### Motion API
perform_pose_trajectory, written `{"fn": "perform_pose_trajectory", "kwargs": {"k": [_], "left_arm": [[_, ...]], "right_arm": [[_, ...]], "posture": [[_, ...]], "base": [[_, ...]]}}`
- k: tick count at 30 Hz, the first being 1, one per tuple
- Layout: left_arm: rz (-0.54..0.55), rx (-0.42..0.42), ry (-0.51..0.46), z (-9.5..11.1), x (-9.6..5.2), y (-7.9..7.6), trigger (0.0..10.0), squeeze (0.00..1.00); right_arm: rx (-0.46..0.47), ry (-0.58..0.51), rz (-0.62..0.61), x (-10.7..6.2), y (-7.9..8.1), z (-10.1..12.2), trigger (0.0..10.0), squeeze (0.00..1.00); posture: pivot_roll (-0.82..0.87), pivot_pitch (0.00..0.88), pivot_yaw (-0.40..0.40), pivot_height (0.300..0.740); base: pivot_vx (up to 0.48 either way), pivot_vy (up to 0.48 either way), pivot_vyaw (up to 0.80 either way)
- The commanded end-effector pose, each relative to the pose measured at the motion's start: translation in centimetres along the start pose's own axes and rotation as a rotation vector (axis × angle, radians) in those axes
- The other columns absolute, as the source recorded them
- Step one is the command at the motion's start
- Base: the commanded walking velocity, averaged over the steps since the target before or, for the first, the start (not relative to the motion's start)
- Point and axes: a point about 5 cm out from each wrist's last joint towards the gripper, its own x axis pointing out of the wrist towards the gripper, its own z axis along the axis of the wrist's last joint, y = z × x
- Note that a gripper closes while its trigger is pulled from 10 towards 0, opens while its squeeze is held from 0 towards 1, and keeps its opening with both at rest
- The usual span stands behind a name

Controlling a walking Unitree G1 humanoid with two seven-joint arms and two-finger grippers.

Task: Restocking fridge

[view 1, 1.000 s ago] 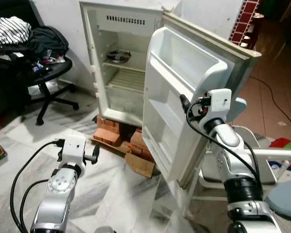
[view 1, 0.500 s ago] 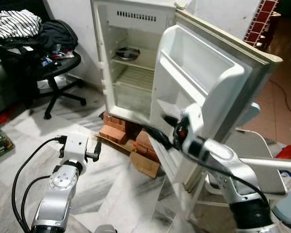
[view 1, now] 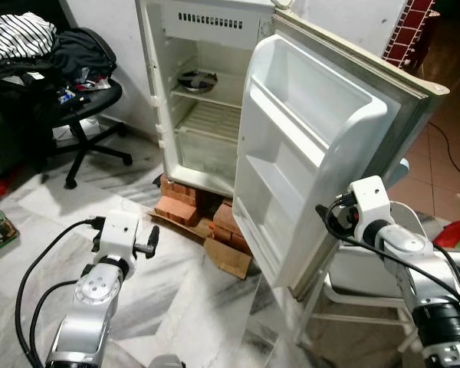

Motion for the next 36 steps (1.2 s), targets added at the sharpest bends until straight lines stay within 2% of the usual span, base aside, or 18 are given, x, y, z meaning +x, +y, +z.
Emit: {"fn": "perform_pose_trajectory", "kwargs": {"k": [1, 4, 5, 7, 10, 14, 17, 21, 22, 23, 27, 29, 30, 31, 32, 33, 35, 36], "left_arm": [[-0.004, 0.018, 0.0, 0.2, -0.2, 0.1, 10.0, 0.0], [-0.008, 0.019, 0.0, 0.2, -0.1, 0.0, 10.0, 0.0], [-0.014, 0.021, -0.002, 0.3, -0.1, -0.2, 10.0, 0.0], [-0.016, 0.022, -0.002, 0.4, -0.1, -0.1, 10.0, 0.0], [-0.014, 0.024, 0.001, 0.3, -0.1, 0.1, 10.0, 0.0], [-0.012, 0.027, 0.005, 0.2, -0.2, 0.2, 10.0, 0.0], [-0.016, 0.028, 0.01, 0.2, -0.2, 0.1, 10.0, 0.0], [-0.032, 0.034, 0.01, 0.2, 0.0, -0.3, 10.0, 0.0], [-0.032, 0.034, 0.01, 0.2, 0.0, -0.3, 10.0, 0.0], [-0.035, 0.037, 0.01, 0.3, 0.1, -0.3, 10.0, 0.0], [-0.036, 0.041, 0.012, 0.3, 0.3, -0.2, 10.0, 0.0], [-0.035, 0.042, 0.011, 0.3, 0.3, -0.2, 10.0, 0.0], [-0.035, 0.042, 0.011, 0.3, 0.3, -0.2, 10.0, 0.0], [-0.034, 0.042, 0.011, 0.4, 0.3, -0.2, 10.0, 0.0], [-0.032, 0.04, 0.008, 0.4, 0.3, -0.2, 10.0, 0.0], [-0.032, 0.04, 0.008, 0.4, 0.3, -0.2, 10.0, 0.0], [-0.031, 0.04, 0.007, 0.4, 0.1, -0.3, 10.0, 0.0], [-0.03, 0.041, 0.008, 0.3, 0.1, -0.3, 10.0, 0.0]], "right_arm": [[-0.018, -0.05, -0.129, -0.5, -2.8, 1.5, 10.0, 0.0], [-0.034, -0.074, -0.169, -0.5, -3.5, 2.4, 10.0, 0.0], [-0.067, -0.109, -0.178, -0.5, -3.6, 3.6, 10.0, 0.0], [-0.064, -0.116, -0.148, -0.6, -3.4, 3.9, 10.0, 0.0], [-0.018, -0.12, -0.006, -0.9, -2.6, 3.6, 10.0, 0.0], [-0.075, 0.018, 0.176, -2.3, -2.0, 0.8, 10.0, 0.0], [-0.14, 0.13, 0.184, -3.5, -3.5, -1.0, 10.0, 0.0], [-0.202, 0.175, 0.112, -4.0, -5.9, -0.9, 10.0, 0.0], [-0.202, 0.175, 0.112, -4.0, -5.9, -0.9, 10.0, 0.0], [-0.206, 0.168, 0.064, -4.1, -7.0, -0.4, 10.0, 0.0], [-0.185, 0.079, -0.107, -3.7, -8.9, 1.7, 10.0, 0.0], [-0.141, -0.021, -0.161, -3.3, -8.9, 3.5, 10.0, 0.0], [-0.141, -0.021, -0.161, -3.3, -8.9, 3.5, 10.0, 0.0], [-0.091, -0.096, -0.154, -2.9, -8.4, 4.6, 10.0, 0.0], [-0.039, -0.186, -0.11, -2.4, -7.6, 5.8, 10.0, 0.0], [-0.039, -0.186, -0.11, -2.4, -7.6, 5.8, 10.0, 0.0], [0.081, -0.335, 0.115, -2.3, -4.7, 8.0, 10.0, 0.0], [0.115, -0.374, 0.193, -2.5, -3.8, 8.6, 10.0, 0.0]], "posture": [[0.09, 0.0, -0.026, 0.74], [0.09, 0.0, -0.024, 0.74], [0.09, 0.0, -0.022, 0.74], [0.09, 0.0, -0.022, 0.74], [0.09, 0.0, -0.023, 0.74], [0.08, 0.0, -0.023, 0.74], [0.07, 0.0, -0.016, 0.74], [0.06, 0.0, -0.009, 0.74], [0.06, 0.0, -0.009, 0.74], [0.06, 0.0, -0.006, 0.74], [0.06, 0.0, -0.007, 0.74], [0.06, 0.0, -0.007, 0.74], [0.06, 0.0, -0.007, 0.74], [0.07, 0.0, -0.01, 0.74], [0.07, 0.0, -0.012, 0.74], [0.07, 0.0, -0.012, 0.74], [0.08, 0.0, -0.015, 0.74], [0.08, 0.0, -0.016, 0.74]], "base": [[0.0, 0.0, 0.0], [0.0, 0.0, 0.0], [0.0, 0.0, 0.0], [0.0, 0.0, 0.0], [0.0, 0.0, 0.0], [0.0, 0.0, 0.0], [0.0, 0.0, 0.0], [0.0, 0.0, 0.0], [0.0, 0.0, 0.0], [0.0, 0.0, 0.0], [0.0, 0.0, 0.0], [0.0, 0.0, 0.0], [0.0, 0.0, 0.0], [0.0, 0.0, 0.0], [0.0, 0.0, 0.0], [0.0, 0.0, 0.0], [0.0, 0.0, 0.0], [0.0, 0.0, 0.0]]}}
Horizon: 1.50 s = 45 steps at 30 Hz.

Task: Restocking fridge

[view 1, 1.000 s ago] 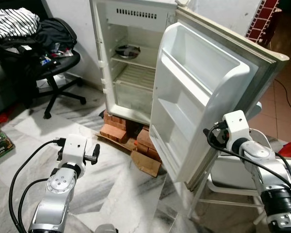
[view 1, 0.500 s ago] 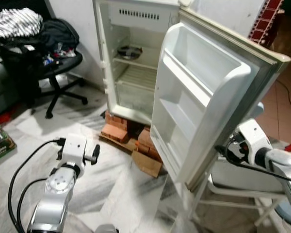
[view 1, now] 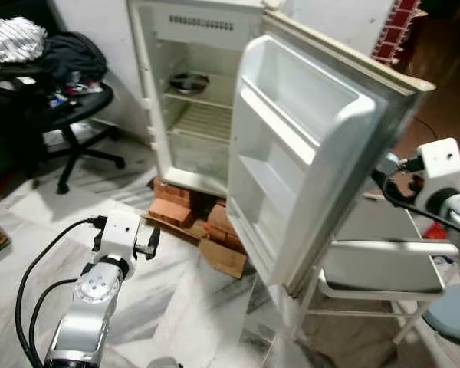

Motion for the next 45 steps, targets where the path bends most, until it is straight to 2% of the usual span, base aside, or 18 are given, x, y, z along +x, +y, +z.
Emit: {"fn": "perform_pose_trajectory", "kwargs": {"k": [1, 5, 6, 7, 8, 10, 11, 15, 17, 18, 20, 21, 23, 28, 34, 39, 42, 45], "left_arm": [[-0.002, 0.014, -0.003, 0.1, -0.1, -0.1, 10.0, 0.0], [0.0, 0.016, 0.001, 0.0, -0.1, 0.0, 10.0, 0.0], [0.0, 0.016, 0.001, 0.0, -0.1, 0.0, 10.0, 0.0], [-0.003, 0.016, -0.005, 0.1, 0.0, -0.1, 10.0, 0.0], [-0.004, 0.016, -0.007, 0.1, 0.1, -0.1, 10.0, 0.0], [-0.007, 0.018, -0.011, 0.2, 0.2, -0.2, 10.0, 0.0], [-0.01, 0.02, -0.014, 0.3, 0.3, -0.3, 10.0, 0.0], [-0.009, 0.017, -0.019, 0.4, 0.4, -0.4, 10.0, 0.0], [-0.008, 0.016, -0.023, 0.4, 0.3, -0.3, 10.0, 0.0], [-0.007, 0.015, -0.03, 0.5, 0.3, -0.3, 10.0, 0.0], [-0.007, 0.013, -0.031, 0.5, 0.2, -0.3, 10.0, 0.0], [-0.007, 0.007, -0.035, 0.5, 0.2, -0.3, 10.0, 0.0], [-0.002, -0.001, -0.04, 0.5, 0.2, -0.3, 10.0, 0.0], [-0.001, -0.017, -0.049, 0.6, 0.3, -0.3, 10.0, 0.0], [-0.046, 0.005, -0.063, 0.2, -0.4, -0.4, 10.0, 0.0], [-0.018, -0.004, -0.079, 0.2, -0.7, 0.7, 10.0, 0.0], [-0.012, -0.003, -0.097, 0.6, -0.4, 0.8, 10.0, 0.0], [-0.025, -0.006, -0.142, 1.9, 0.0, 0.5, 10.0, 0.0]], "right_arm": [[0.031, -0.182, 0.186, 0.1, 2.4, 3.9, 10.0, 0.0], [0.162, -0.297, 0.456, -0.9, 5.4, 5.9, 10.0, 0.0], [0.162, -0.297, 0.456, -0.9, 5.4, 5.9, 10.0, 0.0], [0.296, -0.375, 0.676, -2.2, 8.3, 7.9, 10.0, 0.0], [0.326, -0.394, 0.747, -2.7, 9.2, 8.4, 10.0, 0.0], [0.367, -0.414, 0.851, -3.4, 11.1, 9.1, 10.0, 0.0], [0.409, -0.429, 0.93, -4.0, 13.0, 9.5, 10.0, 0.0], [0.501, -0.424, 1.036, -5.0, 16.1, 9.1, 10.0, 0.0], [0.486, -0.356, 0.983, -4.5, 16.7, 7.5, 10.0, 0.0], [0.473, -0.274, 0.911, -3.8, 16.6, 5.7, 10.0, 0.0], [0.471, -0.242, 0.873, -3.4, 16.4, 4.9, 10.0, 0.0], [0.436, -0.192, 0.703, -2.1, 15.3, 3.2, 10.0, 0.0], [0.462, -0.128, 0.494, -0.8, 13.4, 1.5, 10.0, 0.0], [0.349, -0.102, 0.269, -0.2, 11.6, -0.9, 10.0, 0.0], [0.284, -0.135, 0.098, -0.9, 11.5, -2.7, 10.0, 0.0], [0.279, -0.137, -0.062, -1.7, 10.9, -4.3, 10.0, 0.0], [0.304, -0.135, -0.087, -1.6, 10.9, -4.6, 10.0, 0.0], [0.268, -0.168, -0.112, -1.3, 11.1, -4.4, 10.0, 0.0]], "posture": [[0.08, 0.0, -0.016, 0.74], [0.08, 0.0, -0.017, 0.74], [0.08, 0.0, -0.017, 0.74], [0.07, 0.0, -0.014, 0.74], [0.07, 0.0, -0.014, 0.74], [0.07, 0.0, -0.014, 0.74], [0.07, 0.0, -0.015, 0.74], [0.07, 0.0, -0.019, 0.74], [0.07, 0.0, -0.021, 0.74], [0.07, 0.0, -0.022, 0.74], [0.07, 0.0, -0.023, 0.74], [0.08, 0.0, -0.026, 0.74], [0.07, 0.0, -0.028, 0.74], [0.07, 0.0, -0.026, 0.74], [0.06, 0.0, -0.038, 0.74], [0.06, 0.0, -0.026, 0.74], [0.05, 0.0, -0.018, 0.74], [0.05, 0.0, -0.01, 0.74]], "base": [[0.0, 0.0, 0.0], [0.0, 0.0, 0.0], [0.0, 0.0, 0.0], [0.0, 0.0, 0.0], [0.0, 0.0, 0.0], [0.0, 0.0, 0.0], [0.0, 0.0, 0.0], [0.0, 0.0, 0.0], [0.0, 0.0, 0.0], [0.0, 0.0, 0.0], [0.0, 0.0, 0.0], [0.0, 0.0, 0.0], [0.0, 0.0, 0.0], [0.0, 0.0, 0.0], [0.0, 0.0, 0.0], [0.0, 0.363, 0.0], [0.0, 0.48, -0.53], [0.0, 0.48, -0.8]]}}
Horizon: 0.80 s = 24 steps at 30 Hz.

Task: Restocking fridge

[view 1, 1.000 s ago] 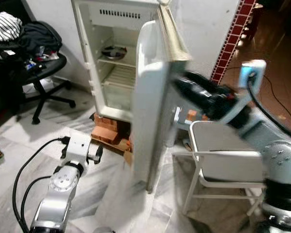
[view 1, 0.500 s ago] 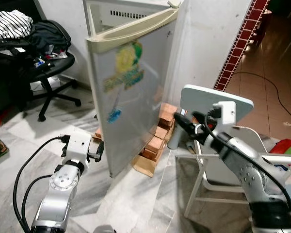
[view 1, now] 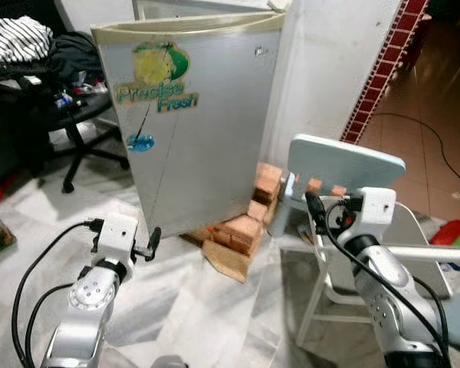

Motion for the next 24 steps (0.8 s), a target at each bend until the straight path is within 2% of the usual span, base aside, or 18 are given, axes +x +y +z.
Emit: {"fn": "perform_pose_trajectory", "kwargs": {"k": [1, 9, 16, 24], "left_arm": [[-0.004, 0.0, -0.048, 1.2, 0.3, 0.1, 10.0, 0.0], [-0.071, 0.036, -0.048, 1.2, -0.4, -1.1, 10.0, 0.0], [-0.078, 0.026, -0.064, 1.4, 0.0, -1.0, 10.0, 0.0], [-0.045, -0.001, -0.066, 1.5, 0.0, 0.1, 10.0, 0.0]], "right_arm": [[-0.018, -0.026, -0.005, 0.3, 0.4, 0.2, 10.0, 0.0], [-0.05, -0.072, -0.042, 0.5, 0.2, 0.6, 10.0, 0.0], [-0.061, -0.088, -0.063, 0.6, -0.1, 0.5, 10.0, 0.0], [-0.059, -0.076, -0.096, 0.3, -0.8, 0.0, 10.0, 0.0]], "posture": [[0.05, 0.0, -0.004, 0.74], [0.04, 0.0, 0.025, 0.74], [0.05, 0.0, 0.015, 0.74], [0.05, 0.0, -0.003, 0.74]], "base": [[0.0, 0.48, -0.8], [0.0, 0.48, -0.8], [0.0, 0.48, -0.8], [0.0, 0.476, 0.0]]}}
